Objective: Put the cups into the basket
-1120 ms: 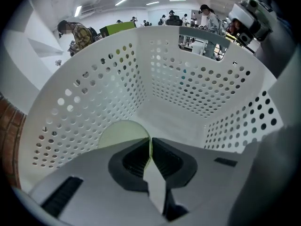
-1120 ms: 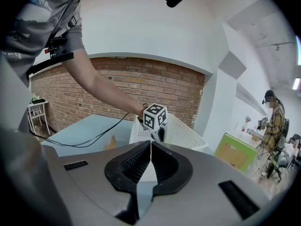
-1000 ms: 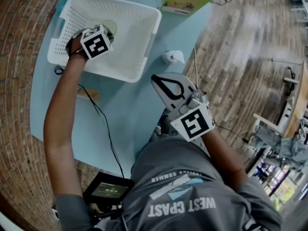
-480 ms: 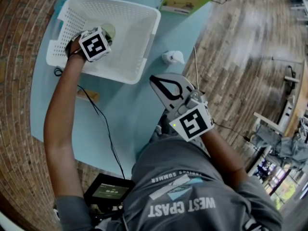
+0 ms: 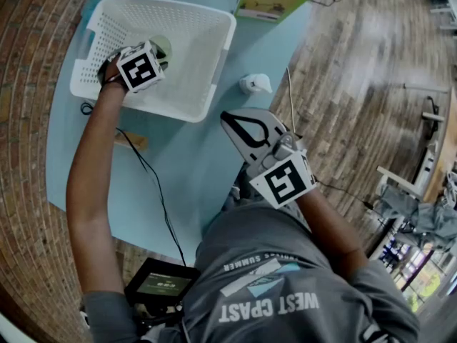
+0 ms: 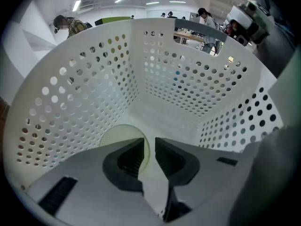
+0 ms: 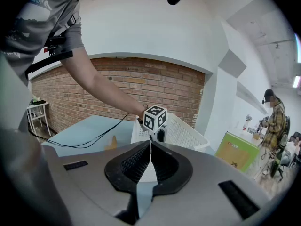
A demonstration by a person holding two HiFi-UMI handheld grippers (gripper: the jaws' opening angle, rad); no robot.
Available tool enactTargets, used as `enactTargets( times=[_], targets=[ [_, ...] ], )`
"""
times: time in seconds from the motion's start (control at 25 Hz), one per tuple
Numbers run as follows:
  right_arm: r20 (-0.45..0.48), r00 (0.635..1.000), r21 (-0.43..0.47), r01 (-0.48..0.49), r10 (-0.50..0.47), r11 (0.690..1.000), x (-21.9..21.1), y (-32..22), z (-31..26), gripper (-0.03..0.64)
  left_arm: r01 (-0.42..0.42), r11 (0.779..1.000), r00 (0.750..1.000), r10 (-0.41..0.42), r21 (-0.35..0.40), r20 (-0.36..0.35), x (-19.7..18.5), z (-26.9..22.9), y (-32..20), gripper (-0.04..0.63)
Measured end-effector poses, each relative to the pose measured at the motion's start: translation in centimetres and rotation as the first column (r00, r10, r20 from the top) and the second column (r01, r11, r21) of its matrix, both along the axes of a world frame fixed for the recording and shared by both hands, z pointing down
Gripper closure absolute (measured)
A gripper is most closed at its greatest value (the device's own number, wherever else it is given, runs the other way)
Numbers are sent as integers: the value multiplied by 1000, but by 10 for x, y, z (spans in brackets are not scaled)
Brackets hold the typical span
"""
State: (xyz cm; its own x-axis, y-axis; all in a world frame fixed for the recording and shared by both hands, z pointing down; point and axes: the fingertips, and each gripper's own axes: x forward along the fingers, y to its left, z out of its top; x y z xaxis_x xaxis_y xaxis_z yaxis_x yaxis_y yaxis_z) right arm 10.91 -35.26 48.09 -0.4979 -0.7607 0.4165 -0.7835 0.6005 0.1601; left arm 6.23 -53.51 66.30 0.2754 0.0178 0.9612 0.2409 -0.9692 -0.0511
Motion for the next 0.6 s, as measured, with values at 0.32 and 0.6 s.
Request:
enactTargets(
  times=[0.32, 0.6],
  targets=[
    [-3, 1000, 31, 21, -21, 999, -11, 9, -13, 603, 16, 998, 997, -12, 59, -75, 1, -48, 4, 512],
    [5, 999, 75, 51, -52, 996, -27, 22, -34, 603, 122, 978, 969, -81, 169, -232, -14, -114, 3, 514]
  ],
)
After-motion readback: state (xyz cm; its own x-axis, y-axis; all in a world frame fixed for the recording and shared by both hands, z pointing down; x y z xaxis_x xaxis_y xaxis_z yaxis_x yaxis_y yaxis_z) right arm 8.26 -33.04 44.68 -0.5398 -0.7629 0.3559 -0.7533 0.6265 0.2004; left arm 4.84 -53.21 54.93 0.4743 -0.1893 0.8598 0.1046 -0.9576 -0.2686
